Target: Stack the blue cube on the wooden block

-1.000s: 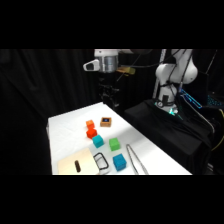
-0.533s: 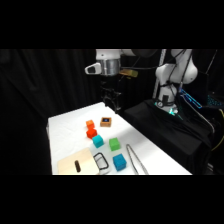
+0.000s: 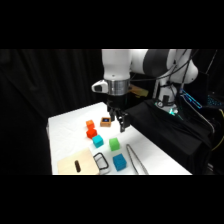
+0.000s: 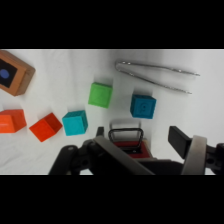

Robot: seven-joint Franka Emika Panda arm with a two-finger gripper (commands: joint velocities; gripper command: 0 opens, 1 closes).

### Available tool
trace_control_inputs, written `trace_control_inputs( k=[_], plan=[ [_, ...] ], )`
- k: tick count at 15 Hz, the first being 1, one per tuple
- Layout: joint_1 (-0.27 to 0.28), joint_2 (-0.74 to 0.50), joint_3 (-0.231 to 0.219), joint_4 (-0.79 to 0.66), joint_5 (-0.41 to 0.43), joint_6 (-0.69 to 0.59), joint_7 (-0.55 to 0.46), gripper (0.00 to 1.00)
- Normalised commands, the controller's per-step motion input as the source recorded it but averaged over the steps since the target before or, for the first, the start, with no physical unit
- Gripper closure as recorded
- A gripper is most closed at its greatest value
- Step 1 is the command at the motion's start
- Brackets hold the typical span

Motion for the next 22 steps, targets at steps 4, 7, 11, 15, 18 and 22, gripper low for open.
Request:
trace_control_inputs(
  k=[4,7,11,15,18,22],
  plan=[
    [0.092,0.22,-0.010,0.02,-0.097,0.37,0.30,0.00],
    [0.133,0.20,-0.056,0.04,-0.166,0.33,0.29,0.00],
    [0.161,0.20,-0.108,0.07,-0.156,0.26,0.25,0.00],
    [0.175,0.20,-0.127,0.09,-0.109,0.24,0.21,0.00],
    [0.183,0.21,-0.154,0.12,-0.108,0.24,0.17,0.00],
    [0.202,0.20,-0.199,0.13,-0.144,0.22,0.19,0.00]
  ],
)
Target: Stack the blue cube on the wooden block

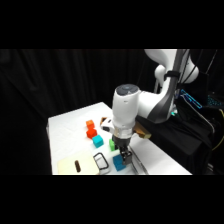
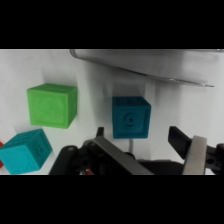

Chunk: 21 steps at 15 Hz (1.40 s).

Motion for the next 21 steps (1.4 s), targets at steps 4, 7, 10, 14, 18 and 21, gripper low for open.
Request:
trace_control_inputs(
  k=[4,7,10,14,18,21],
  plan=[
    [0.237,0.18,-0.229,0.13,-0.173,0.19,0.22,0.00],
    [0.204,0.17,-0.164,0.14,-0.108,0.14,0.18,0.00],
    [0.171,0.18,-0.153,0.14,-0.089,0.14,0.15,0.00],
    [0.129,0.16,-0.133,0.12,-0.055,0.13,0.11,0.00],
    [0.131,0.10,-0.129,0.10,-0.033,0.12,0.10,0.27],
    [0.132,0.04,-0.127,0.07,-0.040,0.07,0.10,0.52]
  ],
)
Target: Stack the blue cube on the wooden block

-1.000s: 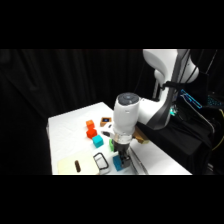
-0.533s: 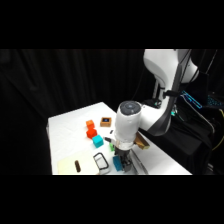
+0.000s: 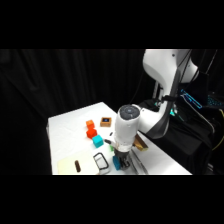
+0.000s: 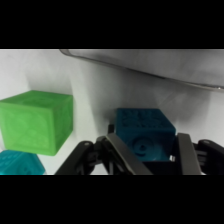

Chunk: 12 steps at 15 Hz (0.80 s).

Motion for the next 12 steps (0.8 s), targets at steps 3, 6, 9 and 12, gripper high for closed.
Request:
trace_control_inputs(
  k=[3,6,9,12],
  plan=[
    [0.129,-0.11,-0.111,-0.03,-0.054,-0.05,0.08,0.70],
    [0.048,-0.34,-0.004,-0.15,-0.002,-0.22,0.01,0.75],
    [-0.055,-0.51,0.094,-0.20,0.023,-0.36,-0.05,0.75],
    [-0.161,-0.54,0.156,-0.19,0.007,-0.35,-0.07,0.75]
  ],
)
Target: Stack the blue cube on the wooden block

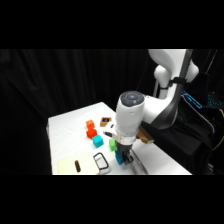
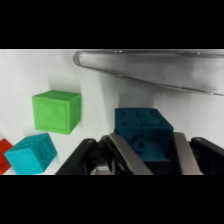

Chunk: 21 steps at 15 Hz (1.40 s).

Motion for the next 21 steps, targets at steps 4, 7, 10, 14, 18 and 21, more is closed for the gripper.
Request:
trace_control_inputs(
  k=[4,7,10,14,18,21],
  plan=[
    [-0.251,-0.49,0.207,-0.16,0.048,-0.30,-0.14,0.75],
    [-0.269,-0.44,0.182,-0.19,0.089,-0.21,-0.19,0.75],
    [-0.295,-0.38,0.117,-0.22,0.129,-0.12,-0.23,0.75],
    [-0.304,-0.30,0.038,-0.21,0.156,-0.06,-0.28,0.75],
    [-0.262,-0.23,-0.039,-0.15,0.153,-0.05,-0.27,0.75],
    [-0.207,-0.20,-0.072,-0.11,0.127,-0.06,-0.23,0.75]
  ],
)
